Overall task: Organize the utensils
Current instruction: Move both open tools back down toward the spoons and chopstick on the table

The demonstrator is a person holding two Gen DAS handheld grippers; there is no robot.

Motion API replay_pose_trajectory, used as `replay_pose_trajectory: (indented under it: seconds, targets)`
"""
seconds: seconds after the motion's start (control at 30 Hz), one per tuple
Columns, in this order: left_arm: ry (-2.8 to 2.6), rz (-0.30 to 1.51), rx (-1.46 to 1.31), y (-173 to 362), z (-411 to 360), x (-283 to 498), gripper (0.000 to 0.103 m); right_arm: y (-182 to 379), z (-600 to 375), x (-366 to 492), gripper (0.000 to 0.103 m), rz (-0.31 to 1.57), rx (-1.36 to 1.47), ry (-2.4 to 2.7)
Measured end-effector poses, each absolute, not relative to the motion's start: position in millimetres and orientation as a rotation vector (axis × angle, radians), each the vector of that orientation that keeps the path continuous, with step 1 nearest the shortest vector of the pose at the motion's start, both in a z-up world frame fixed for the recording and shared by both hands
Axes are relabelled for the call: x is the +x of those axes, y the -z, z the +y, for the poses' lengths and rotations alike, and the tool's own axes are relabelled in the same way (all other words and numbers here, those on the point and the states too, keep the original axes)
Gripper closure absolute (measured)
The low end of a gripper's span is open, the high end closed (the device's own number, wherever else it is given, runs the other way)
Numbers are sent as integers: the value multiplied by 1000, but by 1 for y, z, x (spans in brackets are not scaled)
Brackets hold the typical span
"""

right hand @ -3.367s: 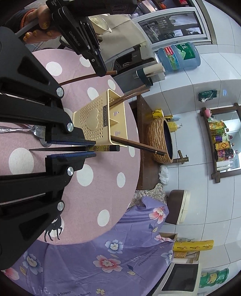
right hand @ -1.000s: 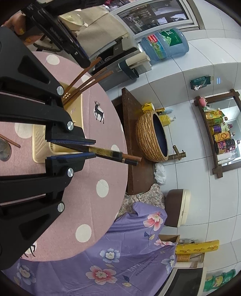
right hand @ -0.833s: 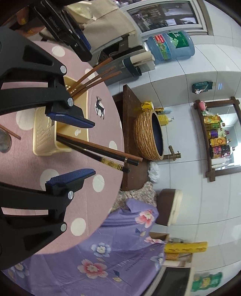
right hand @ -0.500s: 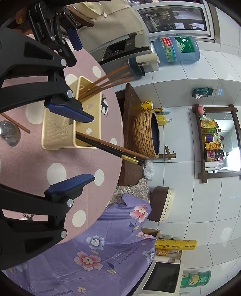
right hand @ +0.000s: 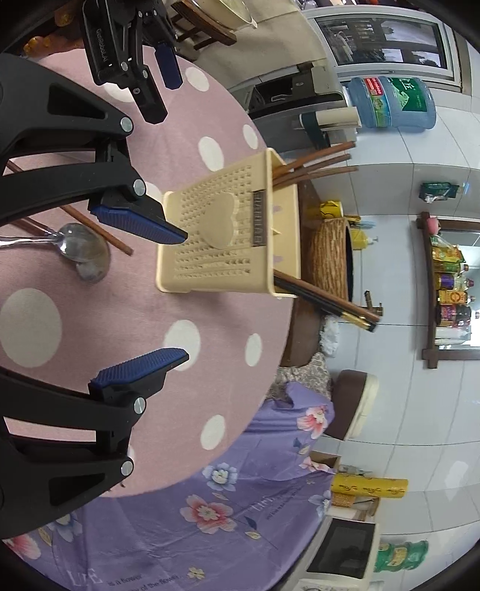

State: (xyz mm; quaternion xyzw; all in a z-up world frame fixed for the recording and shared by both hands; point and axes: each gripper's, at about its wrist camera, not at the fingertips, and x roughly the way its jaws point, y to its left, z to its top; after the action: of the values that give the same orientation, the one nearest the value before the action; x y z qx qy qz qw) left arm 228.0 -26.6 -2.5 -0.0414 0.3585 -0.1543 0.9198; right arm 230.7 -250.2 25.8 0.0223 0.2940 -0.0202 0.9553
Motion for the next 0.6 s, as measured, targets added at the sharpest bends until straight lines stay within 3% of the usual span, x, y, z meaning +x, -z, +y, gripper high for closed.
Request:
replay_pose_trajectory:
  seconds: [0.07, 0.6]
  targets:
    - [312, 755, -87, 11, -26, 224, 23, -16, -253, 228, 36, 611, 74, 48]
    - [322, 882, -10, 46, -39, 211, 27, 29, -269, 213, 36, 709, 130, 123]
